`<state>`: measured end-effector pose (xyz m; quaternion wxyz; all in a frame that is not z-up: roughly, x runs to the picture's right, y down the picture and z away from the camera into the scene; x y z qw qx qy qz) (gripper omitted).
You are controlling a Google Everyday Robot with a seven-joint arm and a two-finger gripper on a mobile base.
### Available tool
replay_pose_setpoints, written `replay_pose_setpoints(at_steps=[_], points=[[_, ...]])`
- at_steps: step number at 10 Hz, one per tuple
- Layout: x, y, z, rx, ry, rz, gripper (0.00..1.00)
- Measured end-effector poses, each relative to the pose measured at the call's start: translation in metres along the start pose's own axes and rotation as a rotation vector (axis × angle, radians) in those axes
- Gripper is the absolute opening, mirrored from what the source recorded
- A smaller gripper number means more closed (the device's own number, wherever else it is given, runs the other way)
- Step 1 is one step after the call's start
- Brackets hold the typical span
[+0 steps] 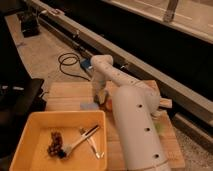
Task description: Wipe table surface with sponge
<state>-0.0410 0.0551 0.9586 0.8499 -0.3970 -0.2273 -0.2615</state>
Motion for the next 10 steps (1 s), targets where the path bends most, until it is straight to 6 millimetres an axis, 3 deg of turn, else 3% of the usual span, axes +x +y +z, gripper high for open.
replay_pose_setpoints(at_steps=[2,4,8,10], points=[[0.014,-0.017,0.000,0.014,0.018,-0.001,0.00],[0.011,-0.037,-0.001,0.040,0.031,-0.026,0.00],[-0.027,-0.063,-0.020,0.139,0.022,-0.110,0.00],[-0.059,-0.069,-0.013,0.142,-0.024,-0.166,0.00]])
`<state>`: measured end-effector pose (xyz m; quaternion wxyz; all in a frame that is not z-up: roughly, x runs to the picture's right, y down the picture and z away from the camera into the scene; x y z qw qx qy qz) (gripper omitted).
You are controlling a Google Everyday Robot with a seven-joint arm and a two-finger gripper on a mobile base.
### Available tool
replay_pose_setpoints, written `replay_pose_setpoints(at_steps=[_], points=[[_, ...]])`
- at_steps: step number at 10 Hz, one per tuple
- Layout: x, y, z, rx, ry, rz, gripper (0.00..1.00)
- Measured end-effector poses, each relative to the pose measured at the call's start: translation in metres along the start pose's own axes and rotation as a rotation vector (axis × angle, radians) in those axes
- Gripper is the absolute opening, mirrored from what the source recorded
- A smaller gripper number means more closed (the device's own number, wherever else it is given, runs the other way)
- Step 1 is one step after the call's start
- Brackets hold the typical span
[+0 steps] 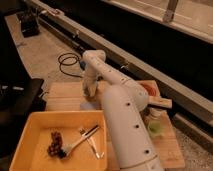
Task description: Wipe table surface with sponge
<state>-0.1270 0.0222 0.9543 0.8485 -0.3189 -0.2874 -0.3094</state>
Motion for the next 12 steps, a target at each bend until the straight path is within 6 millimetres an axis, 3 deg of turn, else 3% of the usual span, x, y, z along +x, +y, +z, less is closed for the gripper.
replay_pose_setpoints(at_steps=[5,7,9,12], points=[[-0.051,0.039,0.020,-0.051,-0.150,0.003,0.00],[-0.043,0.068,0.014,-0.085,-0.139,0.063,0.00],[-0.011,0.091,0.004,-0.129,-0.070,0.114,0.00],[0.029,0.084,0.004,-0.163,-0.001,0.148,0.00]])
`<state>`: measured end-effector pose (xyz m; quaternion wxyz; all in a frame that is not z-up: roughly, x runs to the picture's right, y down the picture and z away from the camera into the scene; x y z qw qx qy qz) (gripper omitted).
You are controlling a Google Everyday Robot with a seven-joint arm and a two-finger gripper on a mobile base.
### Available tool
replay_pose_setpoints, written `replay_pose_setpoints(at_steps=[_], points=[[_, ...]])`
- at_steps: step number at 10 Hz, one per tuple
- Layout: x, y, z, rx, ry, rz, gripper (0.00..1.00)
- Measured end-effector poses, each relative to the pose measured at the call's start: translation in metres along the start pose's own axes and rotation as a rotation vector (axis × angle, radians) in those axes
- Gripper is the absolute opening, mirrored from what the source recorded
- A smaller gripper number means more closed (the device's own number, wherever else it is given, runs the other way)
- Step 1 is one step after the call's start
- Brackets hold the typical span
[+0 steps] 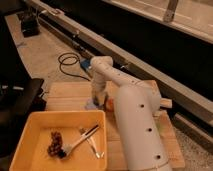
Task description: Wipe table surface with sponge
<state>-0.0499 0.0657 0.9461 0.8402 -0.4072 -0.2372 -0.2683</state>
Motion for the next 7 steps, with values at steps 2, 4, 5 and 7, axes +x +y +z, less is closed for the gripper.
replay_pose_setpoints(at_steps=[2,4,5,7], points=[[0.016,-0.020,0.000,0.008,0.021,-0.001,0.00],[0.011,-0.040,0.001,0.026,0.022,-0.030,0.00],[0.003,-0.049,0.000,0.051,0.020,-0.050,0.00],[-0.016,-0.061,-0.012,0.114,0.002,-0.097,0.00]])
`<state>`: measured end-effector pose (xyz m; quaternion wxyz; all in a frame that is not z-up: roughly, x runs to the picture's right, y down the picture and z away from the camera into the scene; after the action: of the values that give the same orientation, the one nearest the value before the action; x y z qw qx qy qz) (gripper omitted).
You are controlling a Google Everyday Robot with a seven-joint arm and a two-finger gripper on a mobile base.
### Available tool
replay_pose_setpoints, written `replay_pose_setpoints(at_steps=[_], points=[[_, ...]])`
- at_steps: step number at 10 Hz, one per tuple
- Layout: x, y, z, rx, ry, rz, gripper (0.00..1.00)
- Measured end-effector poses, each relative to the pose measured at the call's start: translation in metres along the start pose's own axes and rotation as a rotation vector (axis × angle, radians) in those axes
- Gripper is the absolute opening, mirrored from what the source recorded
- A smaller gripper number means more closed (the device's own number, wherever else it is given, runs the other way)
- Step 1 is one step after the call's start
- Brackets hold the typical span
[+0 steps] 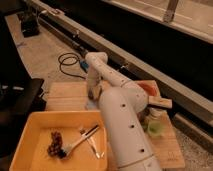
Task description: Wipe table surface with sponge
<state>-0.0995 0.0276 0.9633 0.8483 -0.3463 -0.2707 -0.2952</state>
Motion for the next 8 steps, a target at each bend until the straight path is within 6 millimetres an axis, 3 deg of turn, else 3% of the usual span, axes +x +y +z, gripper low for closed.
replay_pose_setpoints(at_steps=[3,8], points=[[-0.026,-0.004,-0.005,0.039,-0.030,-0.037,0.00],[-0.034,0.044,0.001,0.002,-0.092,0.039,0.00]])
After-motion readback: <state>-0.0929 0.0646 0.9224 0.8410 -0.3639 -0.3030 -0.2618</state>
